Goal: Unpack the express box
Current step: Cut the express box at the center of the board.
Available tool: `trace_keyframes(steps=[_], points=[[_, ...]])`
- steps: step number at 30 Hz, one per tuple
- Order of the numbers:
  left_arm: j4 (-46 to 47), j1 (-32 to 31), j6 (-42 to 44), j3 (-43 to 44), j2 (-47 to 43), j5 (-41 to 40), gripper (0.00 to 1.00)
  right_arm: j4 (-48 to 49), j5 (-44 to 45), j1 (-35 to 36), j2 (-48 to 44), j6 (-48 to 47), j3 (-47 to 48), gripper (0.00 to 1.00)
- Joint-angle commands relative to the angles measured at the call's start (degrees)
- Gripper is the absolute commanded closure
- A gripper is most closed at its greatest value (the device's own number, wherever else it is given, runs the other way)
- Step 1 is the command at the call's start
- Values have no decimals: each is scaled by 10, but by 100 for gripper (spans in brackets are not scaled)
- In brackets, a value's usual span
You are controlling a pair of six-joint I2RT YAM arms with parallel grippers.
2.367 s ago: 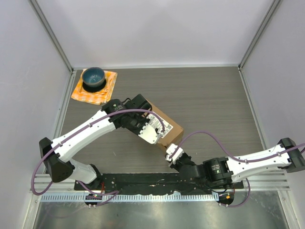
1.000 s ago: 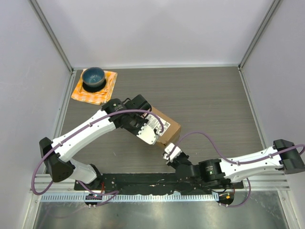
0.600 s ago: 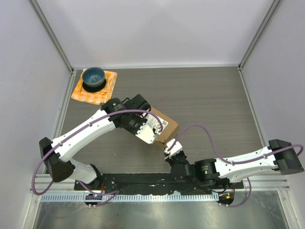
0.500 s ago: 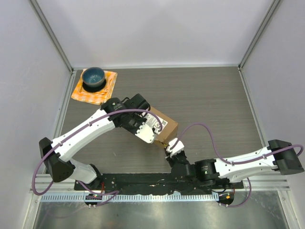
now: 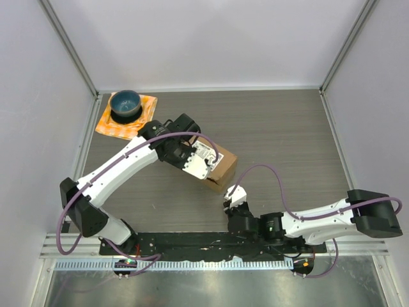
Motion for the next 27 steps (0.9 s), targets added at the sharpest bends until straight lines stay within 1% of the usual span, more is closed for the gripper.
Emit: trace_keyframes(steps=[1,4,5,6,7,8,9,10,11,12,13,14,15,16,17,19,20,21,22,23,24,25,26,27], points=[[-18,3,-1,24,15,20,100,-3,-31,-13,-2,15,-1,99],[-17,1,-13,34,18,26,100,6,-34,-13,-44,-36,15,99],[-22,-3,-18,39,21,28,100,8,-32,-13,-87,-51,19,99],[-32,-4,-23,53,23,27,100,11,-29,-13,-109,-84,24,99],[-36,-6,-30,60,33,19,100,11,-20,-13,-138,-97,36,99],[-40,-11,-55,68,36,14,100,9,-3,-16,-166,-109,41,99],[-41,-13,-71,88,43,10,100,0,9,-20,-225,-128,52,99],[-45,-18,-93,101,56,3,100,-7,22,-27,-253,-133,58,99],[-54,-21,-133,133,64,3,100,-14,59,-33,-282,-135,61,99],[-61,-22,-156,152,72,4,100,-15,75,-38,-341,-129,62,99],[-67,-23,-177,169,88,7,100,-16,90,-44,-365,-122,60,99],[-81,-23,-219,205,98,10,100,-18,115,-61,-393,-114,58,99],[-88,-23,-235,222,106,11,100,-19,126,-65,-429,-106,49,99],[-97,-23,-251,239,114,12,100,-22,139,-72,-444,-83,45,99],[-121,-22,-264,271,129,27,100,-28,151,-82,-453,-67,42,99],[-146,-22,-295,293,138,45,100,-60,181,-91,-452,-23,50,99],[-169,-23,-304,305,143,70,100,-105,188,-95,-443,-3,60,99],[-177,-22,-319,305,144,74,100,-131,189,-114,-423,10,88,99],[-184,-22,-324,301,143,77,100,-159,184,-127,-380,26,104,99],[-188,-22,-330,283,140,76,100,-189,164,-149,-352,46,116,98],[-186,-19,-332,271,130,76,100,-192,134,-208,-329,47,131,96],[-181,-16,-334,256,122,79,100,-196,57,-254,-307,57,136,94],[-168,-14,-335,225,111,82,100,-195,7,-299,-274,77,139,92],[-161,-13,-336,209,89,77,100,-186,-45,-413,-265,83,139,92]])
